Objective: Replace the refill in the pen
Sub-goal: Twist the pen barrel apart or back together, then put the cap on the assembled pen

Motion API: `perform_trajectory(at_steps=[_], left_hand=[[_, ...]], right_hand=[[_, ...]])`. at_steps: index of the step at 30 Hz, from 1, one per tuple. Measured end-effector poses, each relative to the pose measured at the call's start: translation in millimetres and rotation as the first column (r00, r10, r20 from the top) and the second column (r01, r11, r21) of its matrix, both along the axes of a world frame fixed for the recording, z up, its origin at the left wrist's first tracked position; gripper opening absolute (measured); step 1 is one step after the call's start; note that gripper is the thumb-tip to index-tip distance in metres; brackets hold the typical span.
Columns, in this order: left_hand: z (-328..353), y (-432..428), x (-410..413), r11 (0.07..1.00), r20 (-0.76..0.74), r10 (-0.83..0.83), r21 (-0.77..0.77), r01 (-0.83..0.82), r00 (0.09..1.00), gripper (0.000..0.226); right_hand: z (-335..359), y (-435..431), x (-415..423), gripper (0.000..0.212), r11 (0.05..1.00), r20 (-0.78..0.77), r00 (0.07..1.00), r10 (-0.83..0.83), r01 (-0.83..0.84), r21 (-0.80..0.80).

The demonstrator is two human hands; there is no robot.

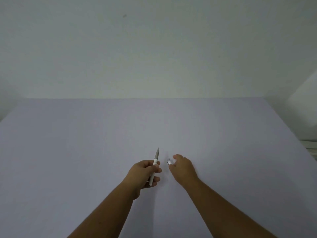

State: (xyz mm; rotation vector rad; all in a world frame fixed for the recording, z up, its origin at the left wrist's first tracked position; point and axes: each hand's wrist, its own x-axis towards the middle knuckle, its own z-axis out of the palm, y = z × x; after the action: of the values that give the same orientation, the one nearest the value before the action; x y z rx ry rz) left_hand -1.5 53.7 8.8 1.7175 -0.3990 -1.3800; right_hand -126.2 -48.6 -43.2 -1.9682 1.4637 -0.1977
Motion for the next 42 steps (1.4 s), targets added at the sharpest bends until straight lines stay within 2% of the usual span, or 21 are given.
perform_trajectory(at_steps=[2, 4, 6, 7, 14, 18, 26, 35, 40, 42], left_hand=[[3, 0, 0, 1.000, 0.000, -0.024, -0.001, 0.024, 1.000, 0.015], [7, -1, -1, 0.999, 0.005, -0.050, 0.003, 0.050, 0.999, 0.014], [10, -2, -3, 0.997, 0.013, -0.082, 0.009, 0.081, 0.997, 0.014], [12, -2, -4, 0.996, 0.014, -0.094, 0.011, 0.094, 0.995, 0.015], [21, -1, -11, 0.992, 0.019, -0.122, -0.028, 0.123, 0.992, 0.015], [27, 0, -14, 0.993, 0.013, -0.103, -0.051, 0.104, 0.995, 0.015], [34, 3, -21, 0.993, 0.013, -0.097, -0.066, 0.097, 0.995, 0.016], [31, -2, -32, 0.995, 0.123, -0.064, -0.065, 0.073, 0.990, 0.017], [28, -7, -32, 0.996, 0.071, -0.074, -0.041, 0.077, 0.995, 0.015], [24, -10, -29, 0.998, 0.038, -0.050, -0.026, 0.051, 0.998, 0.015]], right_hand=[[17, -8, 5, 0.026, 0.988, 0.245, 0.962, -0.118, 0.089, 0.125], [37, -17, 10, 0.017, 0.930, 0.479, 0.822, -0.309, 0.155, 0.333], [54, -25, 13, 0.011, 0.863, 0.585, 0.682, -0.440, 0.139, 0.486], [61, -29, 14, 0.012, 0.849, 0.599, 0.656, -0.458, 0.124, 0.514], [78, -23, 6, 0.014, 0.861, 0.620, 0.700, -0.354, -0.015, 0.508], [75, -14, 2, 0.008, 0.850, 0.604, 0.735, -0.309, -0.071, 0.522], [79, -8, -7, 0.008, 0.845, 0.618, 0.739, -0.267, -0.129, 0.519], [78, -5, -10, 0.008, 0.859, 0.596, 0.744, -0.301, -0.060, 0.509], [73, -7, -10, 0.007, 0.860, 0.594, 0.742, -0.310, -0.047, 0.508], [68, -12, -10, 0.009, 0.858, 0.576, 0.735, -0.357, 0.015, 0.513]])
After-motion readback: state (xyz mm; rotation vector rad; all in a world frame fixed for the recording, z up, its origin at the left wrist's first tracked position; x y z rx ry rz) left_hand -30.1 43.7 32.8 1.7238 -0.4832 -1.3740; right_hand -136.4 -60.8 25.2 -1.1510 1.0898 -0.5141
